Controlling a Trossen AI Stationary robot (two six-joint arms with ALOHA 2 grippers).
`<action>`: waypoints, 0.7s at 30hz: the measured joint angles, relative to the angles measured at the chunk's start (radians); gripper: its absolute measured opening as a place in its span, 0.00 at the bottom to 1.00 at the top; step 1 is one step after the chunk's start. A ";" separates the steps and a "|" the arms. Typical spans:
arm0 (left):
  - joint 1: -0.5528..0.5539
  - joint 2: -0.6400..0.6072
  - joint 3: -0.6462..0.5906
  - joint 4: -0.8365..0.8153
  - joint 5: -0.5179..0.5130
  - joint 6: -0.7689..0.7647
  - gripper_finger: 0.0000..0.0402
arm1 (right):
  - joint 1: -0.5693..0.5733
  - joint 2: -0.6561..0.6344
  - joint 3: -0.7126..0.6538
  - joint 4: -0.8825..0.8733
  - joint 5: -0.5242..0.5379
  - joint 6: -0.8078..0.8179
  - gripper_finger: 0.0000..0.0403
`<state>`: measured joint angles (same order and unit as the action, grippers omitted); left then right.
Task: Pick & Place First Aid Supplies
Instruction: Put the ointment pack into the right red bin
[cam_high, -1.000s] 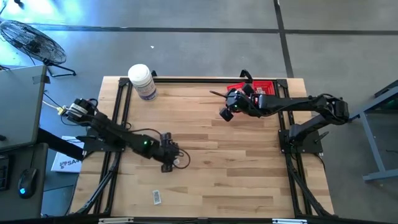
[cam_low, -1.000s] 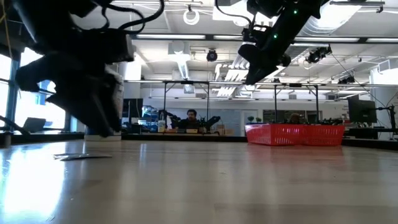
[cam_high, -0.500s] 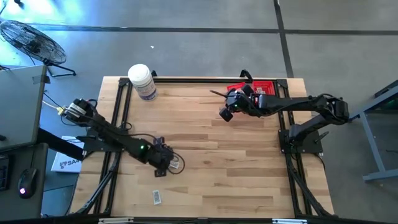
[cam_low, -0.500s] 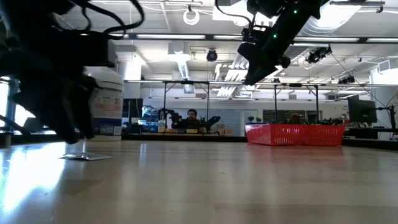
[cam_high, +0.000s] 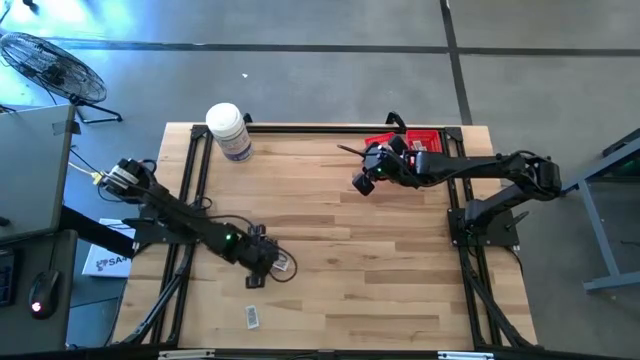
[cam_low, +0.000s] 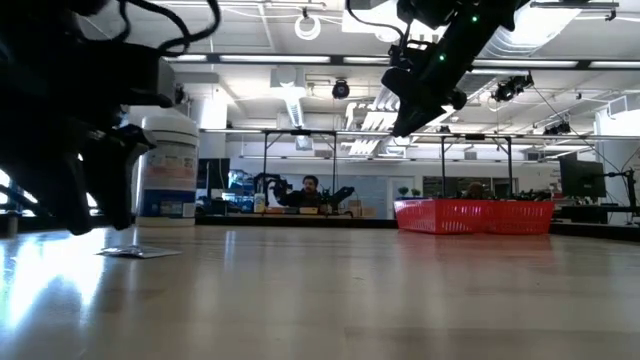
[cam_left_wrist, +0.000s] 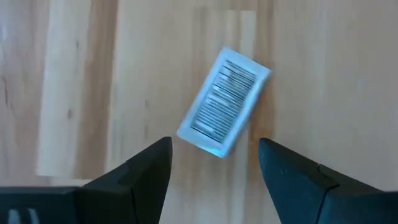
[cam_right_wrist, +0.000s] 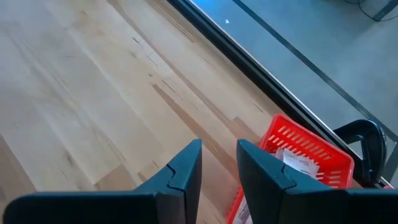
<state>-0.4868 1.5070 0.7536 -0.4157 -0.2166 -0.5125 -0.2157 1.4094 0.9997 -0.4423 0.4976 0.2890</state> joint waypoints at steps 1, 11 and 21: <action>0.015 0.000 0.000 0.001 0.012 0.021 0.58 | 0.000 0.000 0.000 0.000 0.000 0.000 0.23; 0.135 0.020 0.000 0.018 0.122 0.240 0.58 | 0.000 0.000 0.000 -0.001 -0.018 0.020 0.23; 0.133 0.106 0.006 0.055 0.158 0.281 0.50 | 0.000 0.000 0.000 -0.001 -0.016 0.017 0.23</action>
<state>-0.3538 1.6135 0.7593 -0.3608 -0.0589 -0.2310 -0.2153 1.4094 0.9997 -0.4435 0.4812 0.3058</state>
